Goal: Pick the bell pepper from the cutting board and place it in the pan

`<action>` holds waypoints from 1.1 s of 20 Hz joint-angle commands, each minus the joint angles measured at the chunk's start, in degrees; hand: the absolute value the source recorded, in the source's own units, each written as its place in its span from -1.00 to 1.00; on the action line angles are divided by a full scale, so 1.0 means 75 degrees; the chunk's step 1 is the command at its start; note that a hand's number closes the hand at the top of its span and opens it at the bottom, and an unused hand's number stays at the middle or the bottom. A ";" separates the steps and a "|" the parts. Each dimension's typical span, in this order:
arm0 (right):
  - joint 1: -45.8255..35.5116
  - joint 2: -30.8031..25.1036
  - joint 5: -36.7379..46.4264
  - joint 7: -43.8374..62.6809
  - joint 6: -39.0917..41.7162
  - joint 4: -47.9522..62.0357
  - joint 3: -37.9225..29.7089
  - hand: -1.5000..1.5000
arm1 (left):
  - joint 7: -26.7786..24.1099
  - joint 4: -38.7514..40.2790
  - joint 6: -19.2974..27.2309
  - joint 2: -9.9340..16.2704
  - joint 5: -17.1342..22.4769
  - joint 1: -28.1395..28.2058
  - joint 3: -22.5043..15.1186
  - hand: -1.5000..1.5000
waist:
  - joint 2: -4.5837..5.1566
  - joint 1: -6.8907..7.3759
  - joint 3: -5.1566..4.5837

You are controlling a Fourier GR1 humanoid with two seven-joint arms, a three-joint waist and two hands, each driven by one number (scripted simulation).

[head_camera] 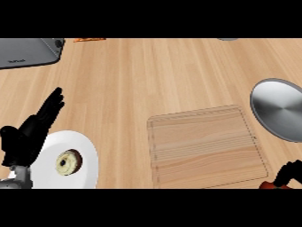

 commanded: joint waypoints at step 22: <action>-0.3633 -0.0122 -0.1900 -0.5228 -0.1251 0.9232 -0.3420 1.00 | -0.0443 0.1072 -0.0614 -0.0444 -0.0353 -0.1124 -0.0175 0.00 | 0.0233 0.1018 -0.0040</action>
